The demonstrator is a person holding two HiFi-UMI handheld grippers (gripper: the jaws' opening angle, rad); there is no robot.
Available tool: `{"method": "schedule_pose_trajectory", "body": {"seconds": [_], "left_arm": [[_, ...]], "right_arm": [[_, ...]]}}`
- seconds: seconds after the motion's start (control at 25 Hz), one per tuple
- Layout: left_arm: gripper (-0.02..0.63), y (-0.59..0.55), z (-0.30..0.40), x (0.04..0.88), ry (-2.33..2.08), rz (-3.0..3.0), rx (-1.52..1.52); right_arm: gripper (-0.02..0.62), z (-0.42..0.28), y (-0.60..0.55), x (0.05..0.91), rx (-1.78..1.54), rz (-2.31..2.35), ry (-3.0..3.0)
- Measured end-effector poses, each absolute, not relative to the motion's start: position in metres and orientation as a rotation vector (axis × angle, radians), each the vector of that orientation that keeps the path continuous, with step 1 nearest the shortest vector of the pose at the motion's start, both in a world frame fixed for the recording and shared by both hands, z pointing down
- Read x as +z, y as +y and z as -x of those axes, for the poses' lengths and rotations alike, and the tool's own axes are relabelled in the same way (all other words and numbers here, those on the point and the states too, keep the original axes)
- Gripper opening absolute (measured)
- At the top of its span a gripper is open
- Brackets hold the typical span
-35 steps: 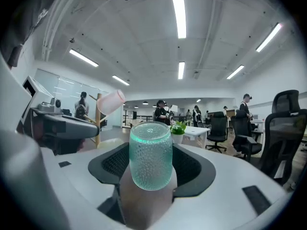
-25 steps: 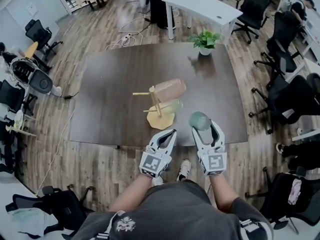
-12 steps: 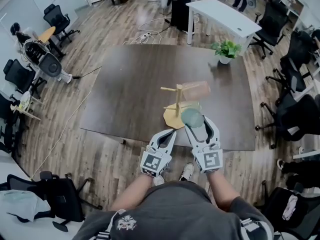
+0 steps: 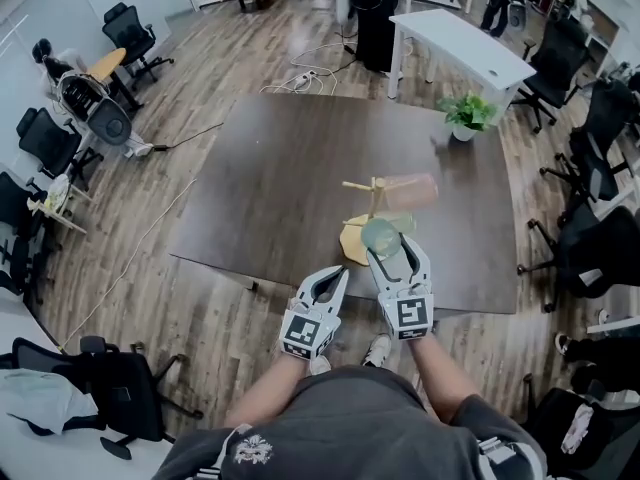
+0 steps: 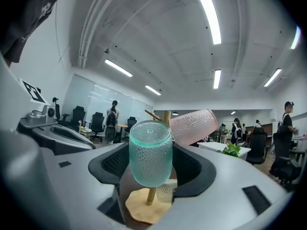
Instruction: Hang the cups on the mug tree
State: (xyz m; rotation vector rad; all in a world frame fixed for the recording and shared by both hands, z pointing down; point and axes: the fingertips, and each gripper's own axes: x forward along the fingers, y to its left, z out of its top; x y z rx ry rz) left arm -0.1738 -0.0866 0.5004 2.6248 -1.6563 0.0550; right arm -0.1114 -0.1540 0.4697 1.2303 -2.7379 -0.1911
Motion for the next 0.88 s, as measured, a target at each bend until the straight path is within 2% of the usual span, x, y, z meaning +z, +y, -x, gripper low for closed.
{"method": "schedule_pose_trajectory", "body": {"seconds": [0.88], "left_arm": [[0.006, -0.062, 0.196, 0.505, -1.674, -2.604, 0.005]], "right_arm": [[0.298, 0.112, -0.156, 0.516, -0.155, -1.358, -2.474]]}}
